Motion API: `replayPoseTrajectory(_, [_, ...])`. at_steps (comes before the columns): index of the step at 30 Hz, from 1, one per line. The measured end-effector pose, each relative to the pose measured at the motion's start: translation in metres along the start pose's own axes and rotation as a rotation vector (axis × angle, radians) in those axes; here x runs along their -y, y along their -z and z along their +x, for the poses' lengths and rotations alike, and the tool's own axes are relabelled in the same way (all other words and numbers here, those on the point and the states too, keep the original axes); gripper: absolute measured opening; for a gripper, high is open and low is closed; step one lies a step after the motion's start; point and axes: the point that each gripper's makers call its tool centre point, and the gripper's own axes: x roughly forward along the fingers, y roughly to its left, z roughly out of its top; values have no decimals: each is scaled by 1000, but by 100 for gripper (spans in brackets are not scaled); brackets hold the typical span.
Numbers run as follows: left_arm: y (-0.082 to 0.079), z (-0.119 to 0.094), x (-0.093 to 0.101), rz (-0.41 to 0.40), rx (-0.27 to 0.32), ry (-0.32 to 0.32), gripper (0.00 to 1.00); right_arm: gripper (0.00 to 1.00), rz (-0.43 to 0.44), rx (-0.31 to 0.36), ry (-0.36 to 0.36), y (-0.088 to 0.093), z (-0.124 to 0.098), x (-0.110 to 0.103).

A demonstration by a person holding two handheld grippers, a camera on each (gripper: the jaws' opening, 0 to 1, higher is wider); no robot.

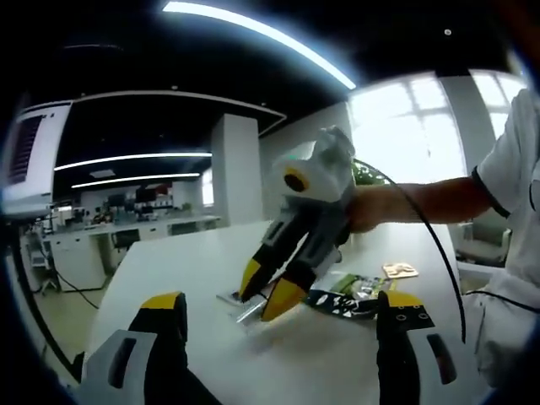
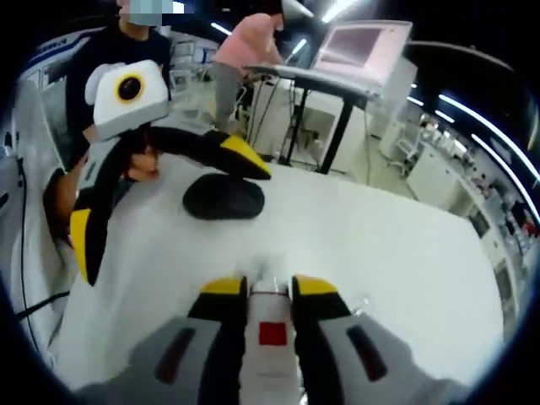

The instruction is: Arrange the skincare products in the storage area until every visible bottle or jar stands upright without overlapping.

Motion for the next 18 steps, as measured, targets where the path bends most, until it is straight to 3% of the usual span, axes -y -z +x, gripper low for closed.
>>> replayPoseTrajectory(15, [2,4,6,9,-15,21,95,19,-18,-128,-27,33,-8,-11])
replayPoseTrajectory(18, [2,3,6,6,-13,20,95,18,-14,-139,-28,33,-8,-10])
